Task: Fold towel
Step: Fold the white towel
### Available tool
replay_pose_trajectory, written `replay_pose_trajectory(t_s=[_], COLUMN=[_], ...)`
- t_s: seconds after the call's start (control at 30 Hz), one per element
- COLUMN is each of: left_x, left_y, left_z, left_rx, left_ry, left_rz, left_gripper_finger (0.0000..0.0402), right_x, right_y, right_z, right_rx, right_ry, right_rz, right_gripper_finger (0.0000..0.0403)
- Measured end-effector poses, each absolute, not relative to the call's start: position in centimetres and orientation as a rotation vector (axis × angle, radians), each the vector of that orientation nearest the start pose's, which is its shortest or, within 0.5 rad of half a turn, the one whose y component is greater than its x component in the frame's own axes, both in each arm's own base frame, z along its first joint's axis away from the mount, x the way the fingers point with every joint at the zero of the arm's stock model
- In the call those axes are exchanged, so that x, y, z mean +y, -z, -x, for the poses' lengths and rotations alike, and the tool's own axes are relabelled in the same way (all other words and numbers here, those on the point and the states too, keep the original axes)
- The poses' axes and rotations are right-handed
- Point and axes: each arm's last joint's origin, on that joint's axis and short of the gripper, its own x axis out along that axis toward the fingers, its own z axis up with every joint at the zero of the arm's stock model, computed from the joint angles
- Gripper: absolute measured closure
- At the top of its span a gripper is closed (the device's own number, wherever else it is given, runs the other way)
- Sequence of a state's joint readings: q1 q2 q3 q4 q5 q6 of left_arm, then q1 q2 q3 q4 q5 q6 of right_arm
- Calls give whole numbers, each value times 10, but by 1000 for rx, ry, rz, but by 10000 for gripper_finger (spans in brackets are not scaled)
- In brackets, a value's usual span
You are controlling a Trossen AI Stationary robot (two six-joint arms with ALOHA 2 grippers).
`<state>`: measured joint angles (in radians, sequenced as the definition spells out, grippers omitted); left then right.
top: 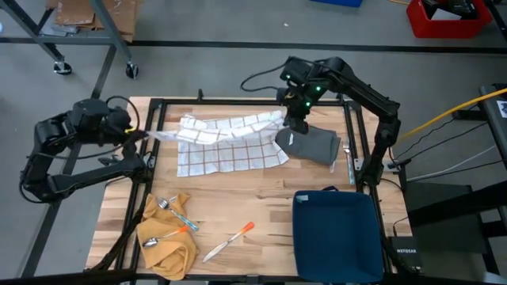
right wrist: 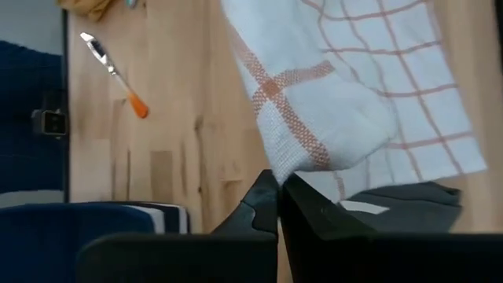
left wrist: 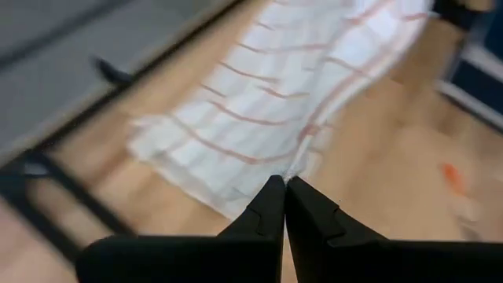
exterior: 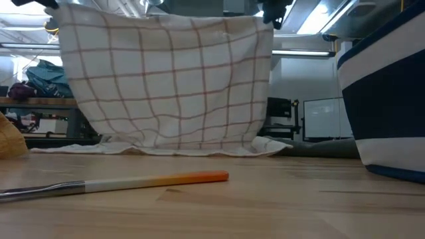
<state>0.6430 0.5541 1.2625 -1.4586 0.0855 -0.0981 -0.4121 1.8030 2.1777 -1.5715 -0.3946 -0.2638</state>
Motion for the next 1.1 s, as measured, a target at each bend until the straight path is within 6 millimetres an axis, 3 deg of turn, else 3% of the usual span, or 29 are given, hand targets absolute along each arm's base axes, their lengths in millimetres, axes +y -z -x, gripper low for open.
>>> replay_pose_trajectory(t_s=[0.27,0.57,1.1], left_x=[-5,-11,-14], left_y=[-380,-375,-337], left_z=[-13,-11,-11], left_rx=[684,713,764], left_ry=[-257,-154,-78], left_rz=[531,654,862], left_gripper_finger=[401,401,401], right_x=[-88,-60,-41], right_y=[-418,-413,-319], right_z=[-309,-317,-326], right_rx=[1091,1125,1426], right_ry=[-221,-296,-419], right_rz=[-243,-212,-418], right_gripper_finger=[395,395,395])
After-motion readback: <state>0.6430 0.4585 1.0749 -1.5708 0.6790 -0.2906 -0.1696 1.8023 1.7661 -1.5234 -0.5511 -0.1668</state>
